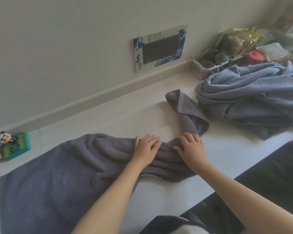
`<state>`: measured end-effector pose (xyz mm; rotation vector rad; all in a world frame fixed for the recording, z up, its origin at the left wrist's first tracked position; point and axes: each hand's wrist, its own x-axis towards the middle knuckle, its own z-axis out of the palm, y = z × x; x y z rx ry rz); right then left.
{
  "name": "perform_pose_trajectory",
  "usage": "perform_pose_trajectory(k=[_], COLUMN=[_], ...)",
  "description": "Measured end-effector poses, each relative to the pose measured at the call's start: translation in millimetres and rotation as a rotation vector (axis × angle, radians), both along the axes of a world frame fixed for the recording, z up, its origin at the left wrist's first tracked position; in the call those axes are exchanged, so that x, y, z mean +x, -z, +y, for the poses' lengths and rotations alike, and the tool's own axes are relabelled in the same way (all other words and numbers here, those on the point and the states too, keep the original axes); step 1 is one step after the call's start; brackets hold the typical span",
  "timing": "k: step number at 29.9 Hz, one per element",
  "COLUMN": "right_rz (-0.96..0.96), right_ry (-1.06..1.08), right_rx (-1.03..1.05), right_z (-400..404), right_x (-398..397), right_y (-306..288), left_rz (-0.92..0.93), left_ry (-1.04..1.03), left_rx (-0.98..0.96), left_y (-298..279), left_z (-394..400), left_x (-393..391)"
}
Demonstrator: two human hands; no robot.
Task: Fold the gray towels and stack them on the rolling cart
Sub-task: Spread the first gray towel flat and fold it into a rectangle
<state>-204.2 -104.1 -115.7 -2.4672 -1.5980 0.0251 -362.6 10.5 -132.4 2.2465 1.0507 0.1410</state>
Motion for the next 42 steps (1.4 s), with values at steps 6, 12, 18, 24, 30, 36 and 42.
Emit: perform_pose_trajectory(k=[6,12,18,24,30,36,42], right_rz=[0.182,0.496,0.693,0.253,0.282,0.467,0.492], right_ry=[0.012,0.129,0.443,0.367,0.036,0.168,0.381], right_rx=[0.067,0.222,0.29,-0.028,0.143,0.055,0.295], right_z=[-5.6,-4.3,-20.1,-36.0,-14.4,-0.9,-4.7], right_x=[17.1,42.9,63.3,54.5,53.2,58.6,77.3], right_y=[19.6,-9.3,-47.8,-19.7,-2.6,-4.4,-33.1], left_rz=[0.142,-0.011,-0.161,0.175,0.004,0.218,-0.177], left_ry=[0.037,-0.253,-0.613,-0.352,-0.056,0.015,-0.407], left_rx=[0.011,0.02,0.233,0.157,-0.019,-0.07,-0.209], left_y=[4.9,-3.3,-25.4,-15.7,-22.8,-16.3,-39.9], left_z=[-11.6,7.3,29.8,7.6,-3.5,6.3,22.4], left_x=[31.2,35.9,22.4,51.6,89.0,100.4,85.0])
